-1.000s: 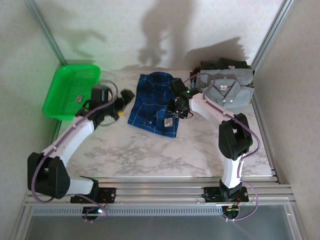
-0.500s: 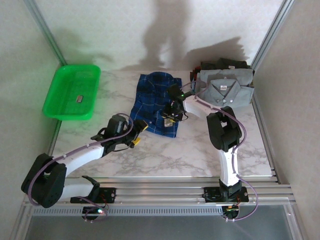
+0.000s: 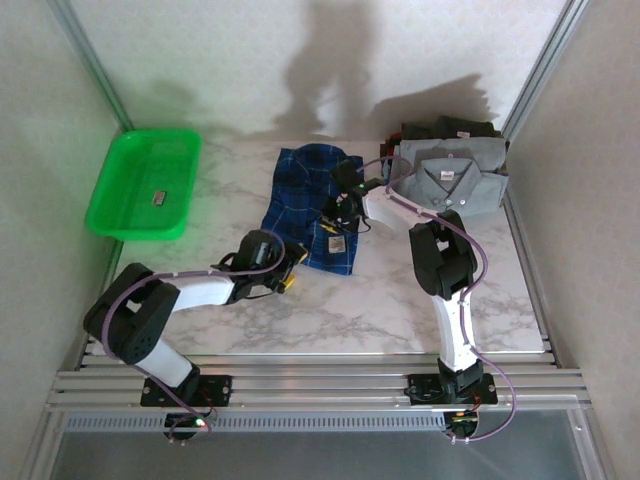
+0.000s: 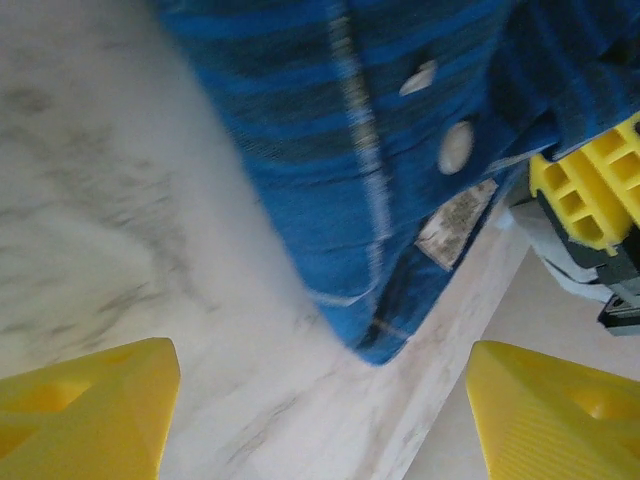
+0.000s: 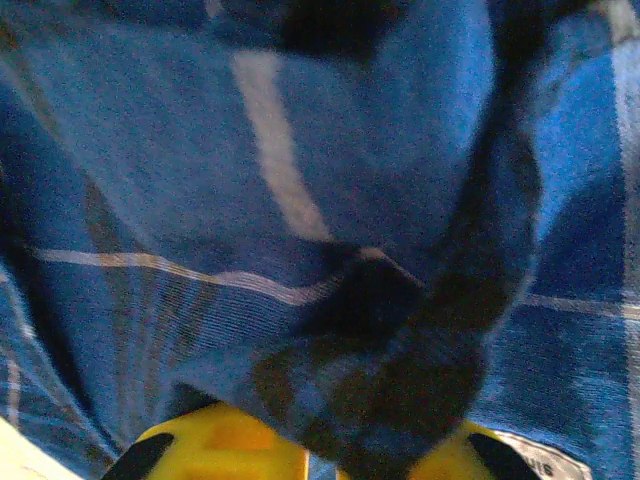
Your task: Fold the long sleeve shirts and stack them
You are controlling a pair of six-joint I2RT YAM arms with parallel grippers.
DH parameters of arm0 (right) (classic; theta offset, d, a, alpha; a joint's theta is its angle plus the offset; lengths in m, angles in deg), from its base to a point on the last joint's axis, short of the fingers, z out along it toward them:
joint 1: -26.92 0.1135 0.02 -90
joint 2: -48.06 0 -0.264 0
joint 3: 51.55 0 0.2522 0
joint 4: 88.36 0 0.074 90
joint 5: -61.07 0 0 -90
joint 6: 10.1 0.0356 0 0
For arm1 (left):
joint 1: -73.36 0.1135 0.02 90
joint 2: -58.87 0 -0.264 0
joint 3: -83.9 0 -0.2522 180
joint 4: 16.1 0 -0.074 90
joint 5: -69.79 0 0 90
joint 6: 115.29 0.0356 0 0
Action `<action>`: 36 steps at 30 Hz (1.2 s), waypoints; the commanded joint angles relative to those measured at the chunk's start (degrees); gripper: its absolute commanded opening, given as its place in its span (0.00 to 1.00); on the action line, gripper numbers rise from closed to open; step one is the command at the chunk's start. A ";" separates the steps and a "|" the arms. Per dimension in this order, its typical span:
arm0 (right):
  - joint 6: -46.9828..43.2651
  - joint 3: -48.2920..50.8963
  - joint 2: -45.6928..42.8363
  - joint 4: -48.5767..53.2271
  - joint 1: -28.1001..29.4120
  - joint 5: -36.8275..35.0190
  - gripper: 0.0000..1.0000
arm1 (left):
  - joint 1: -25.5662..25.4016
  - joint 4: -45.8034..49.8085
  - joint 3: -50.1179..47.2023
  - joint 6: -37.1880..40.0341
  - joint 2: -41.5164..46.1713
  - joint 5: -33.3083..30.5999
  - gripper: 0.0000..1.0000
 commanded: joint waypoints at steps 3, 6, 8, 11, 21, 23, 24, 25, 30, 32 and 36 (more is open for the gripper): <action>-0.46 -4.40 2.92 2.03 -0.83 1.13 0.07 | -1.00 -4.18 4.21 -0.47 -4.80 -2.16 0.73; -0.47 -6.01 3.39 2.04 -0.96 1.29 0.05 | -1.60 -3.04 5.60 0.05 -7.17 -2.55 0.70; -0.60 -6.92 3.45 2.04 -0.96 1.35 0.04 | -2.07 -2.44 5.94 -0.16 -8.53 -2.66 0.67; -0.93 -8.05 3.24 2.78 -1.13 1.32 0.04 | -2.76 -1.75 5.80 -1.00 -10.18 -3.36 0.60; -0.14 -0.73 -3.78 2.23 -1.18 2.11 0.05 | -2.55 -1.26 10.56 -1.26 -14.92 -8.36 0.47; -0.29 1.80 -5.93 1.70 -1.07 2.52 0.05 | -2.22 -0.34 11.76 -0.98 -15.34 -8.97 0.46; -0.52 3.47 -7.30 1.69 -1.13 2.55 0.05 | -1.94 1.67 12.80 -0.62 -15.56 -9.42 0.44; -0.73 4.94 -8.50 1.78 -1.09 2.47 0.05 | -1.61 2.91 13.47 -0.19 -15.74 -9.70 0.41; -2.19 11.63 -15.17 2.60 -1.20 0.83 0.08 | 0.16 7.11 15.31 1.85 -16.08 -8.01 0.18; -2.92 12.84 -16.95 3.55 -1.15 -0.25 0.16 | 0.06 10.22 16.24 4.22 -14.95 -8.16 0.08; -3.78 14.48 -18.28 3.80 -1.11 -0.19 0.37 | -0.47 15.35 16.20 9.82 -12.47 -6.40 0.02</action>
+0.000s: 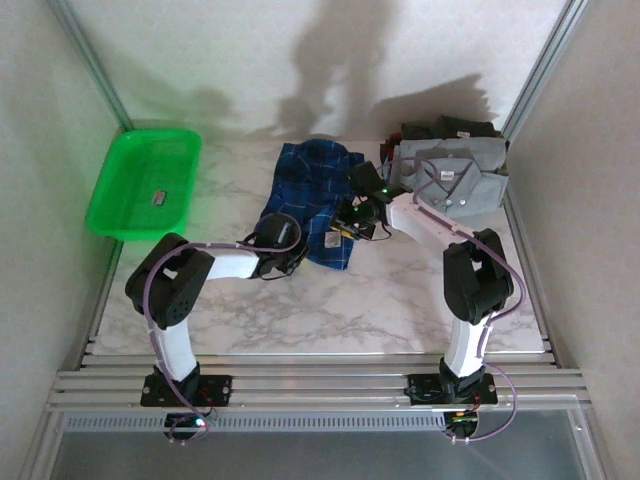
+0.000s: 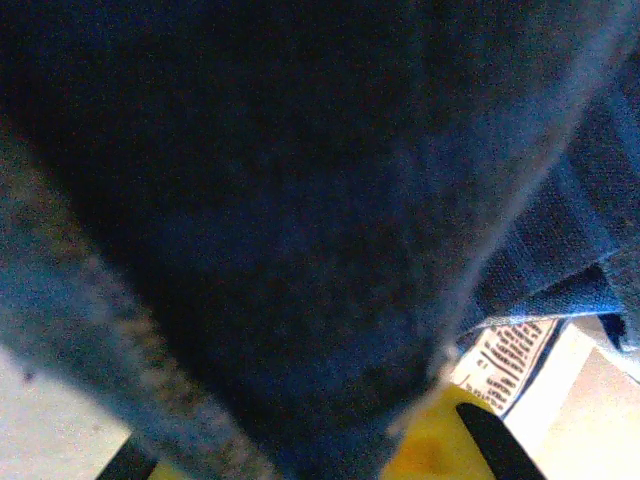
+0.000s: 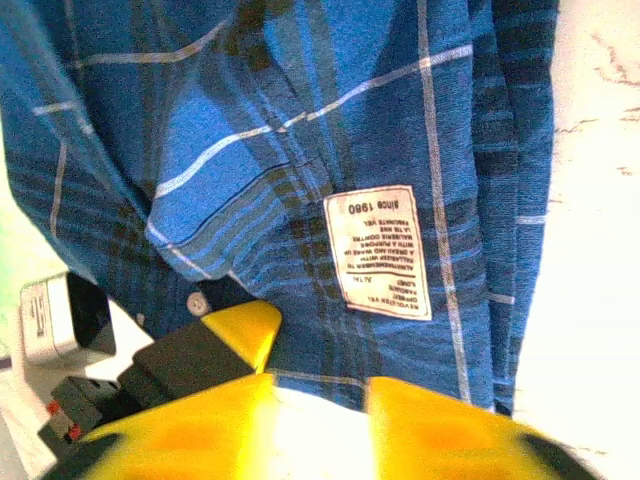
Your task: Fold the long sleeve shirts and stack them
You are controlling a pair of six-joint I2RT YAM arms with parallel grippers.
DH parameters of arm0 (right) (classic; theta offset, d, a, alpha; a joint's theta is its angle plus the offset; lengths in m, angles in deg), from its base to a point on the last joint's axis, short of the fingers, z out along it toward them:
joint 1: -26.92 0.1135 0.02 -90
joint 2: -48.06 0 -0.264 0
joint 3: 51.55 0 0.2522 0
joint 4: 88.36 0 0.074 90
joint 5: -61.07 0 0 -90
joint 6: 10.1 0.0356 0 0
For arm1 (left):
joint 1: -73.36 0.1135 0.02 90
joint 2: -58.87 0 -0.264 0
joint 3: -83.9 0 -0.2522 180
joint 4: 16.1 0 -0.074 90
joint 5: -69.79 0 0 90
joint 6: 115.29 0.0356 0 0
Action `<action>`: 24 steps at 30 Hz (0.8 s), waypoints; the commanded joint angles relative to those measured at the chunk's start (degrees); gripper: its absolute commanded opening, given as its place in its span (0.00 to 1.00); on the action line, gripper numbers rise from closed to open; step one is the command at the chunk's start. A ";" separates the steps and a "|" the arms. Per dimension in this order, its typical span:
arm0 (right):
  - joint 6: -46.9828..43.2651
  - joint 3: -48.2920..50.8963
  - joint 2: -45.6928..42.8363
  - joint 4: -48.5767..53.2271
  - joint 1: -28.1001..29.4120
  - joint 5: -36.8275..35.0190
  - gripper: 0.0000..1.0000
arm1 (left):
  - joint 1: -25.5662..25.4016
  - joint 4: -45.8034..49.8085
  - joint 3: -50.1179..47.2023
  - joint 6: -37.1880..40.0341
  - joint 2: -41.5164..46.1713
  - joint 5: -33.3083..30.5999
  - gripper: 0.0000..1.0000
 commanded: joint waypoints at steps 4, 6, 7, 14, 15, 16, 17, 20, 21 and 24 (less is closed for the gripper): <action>-0.81 2.77 -1.17 -0.12 0.52 -0.51 0.41 | -1.72 14.07 -2.36 11.53 7.77 0.38 0.00; 0.45 3.76 -0.93 -1.99 1.43 0.37 0.41 | -2.50 15.36 -5.75 12.98 11.21 0.47 0.00; 1.15 4.03 -0.59 -2.59 2.03 0.54 0.42 | -2.66 15.84 -7.57 13.30 12.90 0.70 0.00; 8.35 8.64 0.26 -9.55 5.51 2.53 0.42 | -2.75 18.91 -13.43 14.81 21.39 -0.30 0.01; 9.06 8.84 0.52 -9.97 6.18 2.77 0.42 | -2.75 19.11 -13.58 14.98 21.96 -0.45 0.01; 9.50 8.79 0.64 -10.14 6.94 2.93 0.42 | -2.75 19.14 -13.68 14.98 22.36 -0.35 0.01; 9.86 8.97 0.79 -10.13 7.64 3.02 0.42 | -2.75 19.11 -13.61 15.11 22.48 -0.22 0.01; 11.07 10.00 0.84 -10.32 10.03 2.75 0.42 | -2.74 19.85 -12.99 15.95 22.06 -0.47 0.01; 11.63 10.45 0.62 -10.54 10.81 2.46 0.43 | -2.75 19.93 -12.99 16.12 22.13 -0.49 0.00; 13.47 12.35 1.15 -12.80 11.80 2.25 0.44 | -2.84 19.65 -13.45 16.11 22.64 -0.18 0.00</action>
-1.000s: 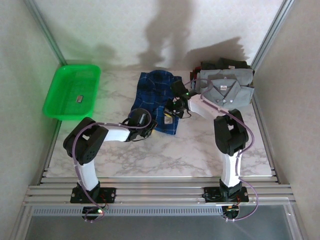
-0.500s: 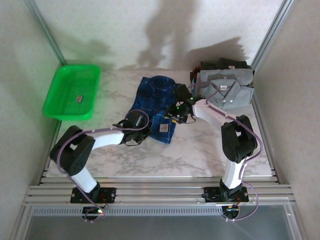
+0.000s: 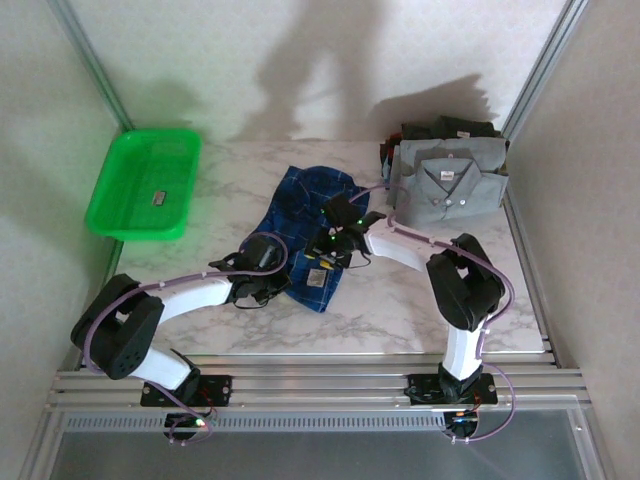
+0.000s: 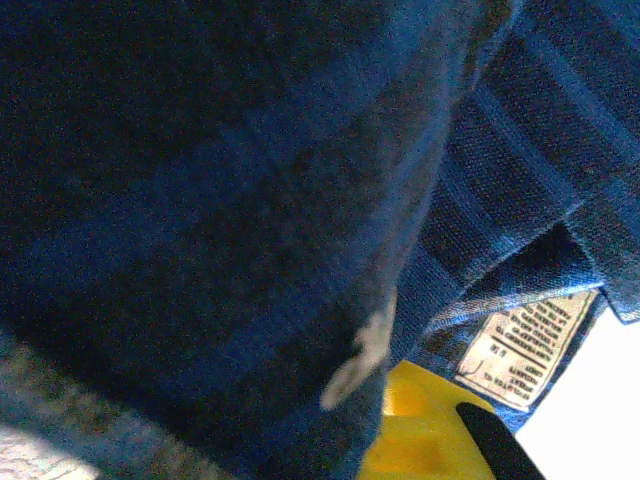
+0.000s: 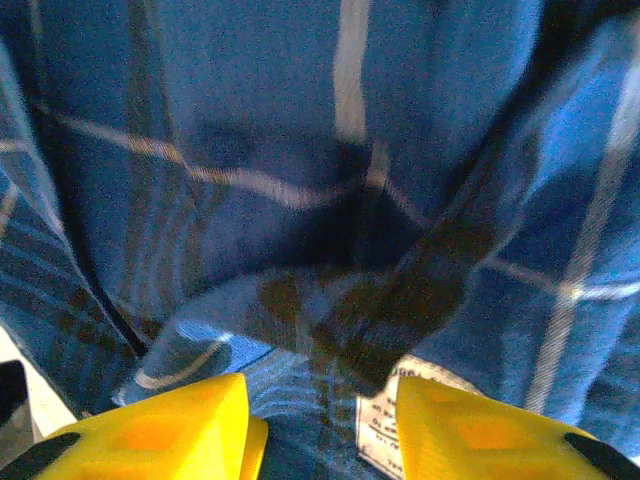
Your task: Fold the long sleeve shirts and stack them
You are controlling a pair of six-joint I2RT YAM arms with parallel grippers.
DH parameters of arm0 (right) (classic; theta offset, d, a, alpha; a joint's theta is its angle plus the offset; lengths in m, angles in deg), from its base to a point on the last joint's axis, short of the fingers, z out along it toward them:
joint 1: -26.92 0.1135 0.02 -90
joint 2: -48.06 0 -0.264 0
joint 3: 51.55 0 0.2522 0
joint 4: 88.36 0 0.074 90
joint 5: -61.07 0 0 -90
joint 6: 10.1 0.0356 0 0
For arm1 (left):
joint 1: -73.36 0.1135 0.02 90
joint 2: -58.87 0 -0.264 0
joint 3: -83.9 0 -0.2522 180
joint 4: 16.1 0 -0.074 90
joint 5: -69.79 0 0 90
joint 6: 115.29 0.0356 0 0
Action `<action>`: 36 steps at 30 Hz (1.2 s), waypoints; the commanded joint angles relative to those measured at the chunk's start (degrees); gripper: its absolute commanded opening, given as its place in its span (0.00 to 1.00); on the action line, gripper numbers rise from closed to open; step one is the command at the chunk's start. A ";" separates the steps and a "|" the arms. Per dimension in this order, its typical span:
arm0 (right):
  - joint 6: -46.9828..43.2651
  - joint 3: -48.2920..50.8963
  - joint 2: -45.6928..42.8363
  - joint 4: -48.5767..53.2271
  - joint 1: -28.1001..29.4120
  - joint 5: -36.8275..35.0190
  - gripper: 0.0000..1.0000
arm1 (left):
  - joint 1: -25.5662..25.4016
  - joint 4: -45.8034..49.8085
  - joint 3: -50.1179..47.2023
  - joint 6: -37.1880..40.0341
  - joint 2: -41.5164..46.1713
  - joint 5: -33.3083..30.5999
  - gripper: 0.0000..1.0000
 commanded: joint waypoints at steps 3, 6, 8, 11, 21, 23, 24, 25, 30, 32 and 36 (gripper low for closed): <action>3.02 1.17 2.23 -2.13 0.84 -0.26 0.44 | -0.33 1.66 -0.42 1.62 1.54 -0.28 0.00; 3.60 0.06 3.67 -2.57 0.85 -0.59 0.44 | -0.43 1.40 -0.60 1.63 1.63 0.11 0.00; 3.81 -0.57 4.50 -3.12 0.80 -1.36 0.44 | -0.47 1.47 -0.51 1.71 1.72 0.17 0.00; 4.22 -3.05 6.49 -3.18 0.83 -1.80 0.42 | -0.63 1.51 -0.55 1.87 1.96 0.10 0.00; 5.62 -12.34 10.20 -1.16 -0.85 -2.60 0.12 | -1.82 3.61 -1.39 3.39 2.88 -1.05 0.00; 5.92 -13.22 10.35 -1.44 -1.55 -2.12 0.09 | -1.88 4.07 -1.30 3.73 2.87 -1.16 0.00; 5.93 -13.90 10.35 -1.34 -1.85 -2.33 0.06 | -1.88 4.12 -1.22 3.97 2.87 -1.24 0.00; 5.93 -14.76 10.56 -1.15 -2.13 -2.39 0.05 | -1.88 4.33 -1.15 4.25 2.78 -1.28 0.00; 5.83 -21.09 13.23 0.26 -3.69 -1.86 0.03 | -1.97 4.97 -0.86 5.45 2.72 -1.25 0.00; 5.88 -23.51 14.73 0.49 -4.17 -1.25 0.02 | -1.97 5.24 -0.95 5.84 3.11 -1.32 0.00; 6.54 -25.80 15.24 0.23 -5.73 1.12 0.04 | -2.01 6.47 -1.10 6.44 4.00 -1.98 0.00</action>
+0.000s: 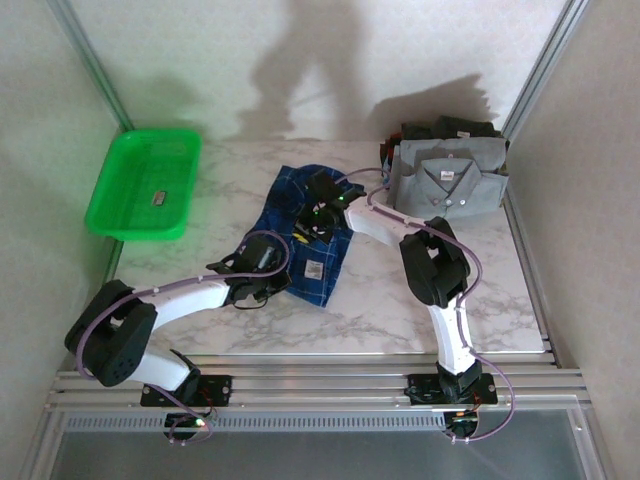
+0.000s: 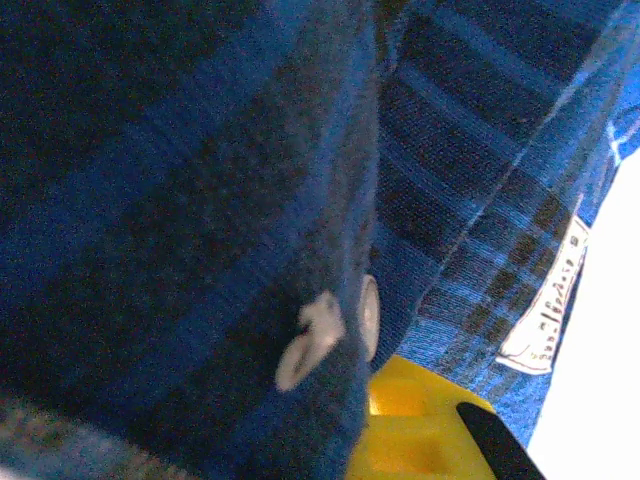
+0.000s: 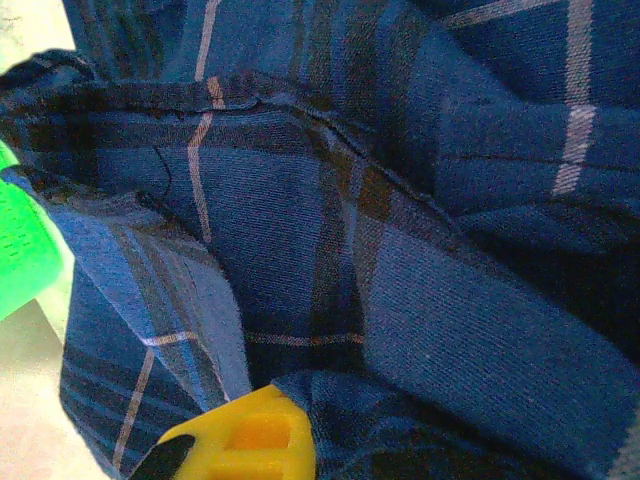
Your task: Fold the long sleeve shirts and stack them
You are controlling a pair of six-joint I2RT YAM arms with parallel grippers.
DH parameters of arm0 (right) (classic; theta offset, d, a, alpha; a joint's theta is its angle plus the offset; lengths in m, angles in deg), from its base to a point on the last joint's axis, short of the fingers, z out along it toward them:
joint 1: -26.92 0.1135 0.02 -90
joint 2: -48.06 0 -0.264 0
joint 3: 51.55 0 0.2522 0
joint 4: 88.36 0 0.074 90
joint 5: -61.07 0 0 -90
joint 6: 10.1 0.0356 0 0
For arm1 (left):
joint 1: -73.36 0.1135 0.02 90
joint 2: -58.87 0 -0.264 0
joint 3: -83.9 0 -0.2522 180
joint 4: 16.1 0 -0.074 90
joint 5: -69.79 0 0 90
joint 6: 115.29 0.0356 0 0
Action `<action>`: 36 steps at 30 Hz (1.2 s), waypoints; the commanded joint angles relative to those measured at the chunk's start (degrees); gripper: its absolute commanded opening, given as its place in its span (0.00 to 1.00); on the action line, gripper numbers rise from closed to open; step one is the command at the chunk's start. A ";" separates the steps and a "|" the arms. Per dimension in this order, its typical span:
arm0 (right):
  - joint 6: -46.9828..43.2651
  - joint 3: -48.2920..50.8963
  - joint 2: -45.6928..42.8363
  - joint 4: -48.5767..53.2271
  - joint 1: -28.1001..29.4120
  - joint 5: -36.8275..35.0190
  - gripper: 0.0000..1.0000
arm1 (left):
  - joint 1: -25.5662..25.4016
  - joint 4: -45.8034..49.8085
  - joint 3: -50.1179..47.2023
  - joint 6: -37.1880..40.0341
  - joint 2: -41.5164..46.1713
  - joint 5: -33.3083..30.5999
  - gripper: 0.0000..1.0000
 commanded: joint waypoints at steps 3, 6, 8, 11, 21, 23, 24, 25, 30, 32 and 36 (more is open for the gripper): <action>0.70 -2.23 -1.94 -3.36 -4.48 0.21 0.19 | -0.93 7.31 -0.97 2.07 2.22 0.08 0.00; 0.56 1.79 -6.18 -4.54 -5.85 1.83 0.39 | -0.88 7.58 -1.15 2.16 2.77 -0.27 0.00; 0.09 4.99 -9.43 -5.20 -6.94 2.26 0.45 | -0.94 7.62 -1.39 2.19 3.15 -0.45 0.00; -0.13 7.86 -12.30 -6.08 -8.03 3.02 0.49 | -0.85 7.50 -1.56 2.43 3.20 -0.39 0.00; 0.11 13.69 -14.49 -2.50 -1.59 6.41 0.17 | -0.89 6.94 -2.05 2.78 3.42 0.10 0.00; 0.17 13.34 -13.15 -1.57 -0.01 5.10 0.10 | -0.90 6.92 -1.96 2.78 3.25 0.31 0.00; 0.41 13.27 -12.43 -1.60 0.36 4.90 0.08 | -0.90 6.94 -1.88 2.78 3.22 0.33 0.00; 0.93 13.36 -11.45 -2.34 0.67 5.04 0.07 | -0.94 6.97 -1.79 2.87 3.23 0.45 0.00; 1.77 10.46 -6.75 -6.45 0.88 5.07 0.08 | -0.90 7.21 -1.74 2.78 3.99 0.34 0.00; 2.18 7.37 -4.04 -6.99 0.94 5.50 0.09 | -0.89 7.43 -1.87 2.70 4.19 0.33 0.00; 2.89 2.06 1.33 -7.30 0.88 5.58 0.14 | -0.94 7.25 -2.54 2.47 4.64 0.60 0.00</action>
